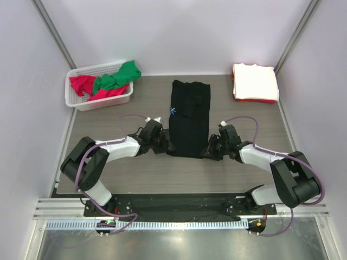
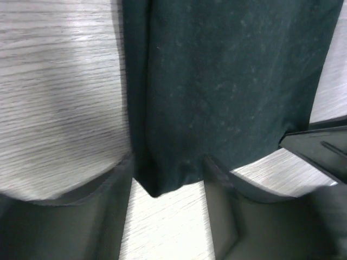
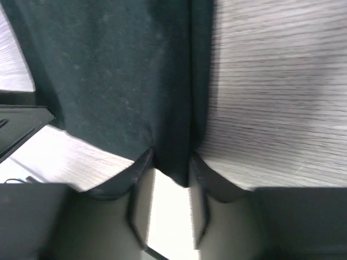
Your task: Fold and stack the t-shirts
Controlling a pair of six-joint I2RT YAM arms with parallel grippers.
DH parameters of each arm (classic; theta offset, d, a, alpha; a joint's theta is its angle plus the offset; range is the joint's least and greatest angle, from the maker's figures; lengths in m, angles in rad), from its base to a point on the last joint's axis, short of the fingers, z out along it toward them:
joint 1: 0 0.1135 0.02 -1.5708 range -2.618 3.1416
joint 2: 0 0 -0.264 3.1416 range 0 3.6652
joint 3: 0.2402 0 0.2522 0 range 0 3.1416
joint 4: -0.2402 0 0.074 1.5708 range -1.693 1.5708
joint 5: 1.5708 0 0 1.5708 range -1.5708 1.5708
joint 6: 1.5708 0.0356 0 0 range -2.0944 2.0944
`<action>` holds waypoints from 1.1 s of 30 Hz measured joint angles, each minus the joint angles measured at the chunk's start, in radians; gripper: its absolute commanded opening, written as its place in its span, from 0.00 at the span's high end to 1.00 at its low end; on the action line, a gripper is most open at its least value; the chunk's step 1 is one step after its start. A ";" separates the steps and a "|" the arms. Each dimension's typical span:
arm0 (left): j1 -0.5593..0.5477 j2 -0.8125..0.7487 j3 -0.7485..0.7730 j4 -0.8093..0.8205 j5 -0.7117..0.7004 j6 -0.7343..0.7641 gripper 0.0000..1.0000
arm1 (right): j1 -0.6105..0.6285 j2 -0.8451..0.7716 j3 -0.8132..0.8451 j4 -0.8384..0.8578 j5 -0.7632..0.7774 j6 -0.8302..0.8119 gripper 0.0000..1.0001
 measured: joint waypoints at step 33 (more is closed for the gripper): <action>-0.212 -0.655 0.154 -0.657 -0.119 -0.390 1.00 | 0.030 -0.589 0.350 -0.813 -0.037 0.059 0.99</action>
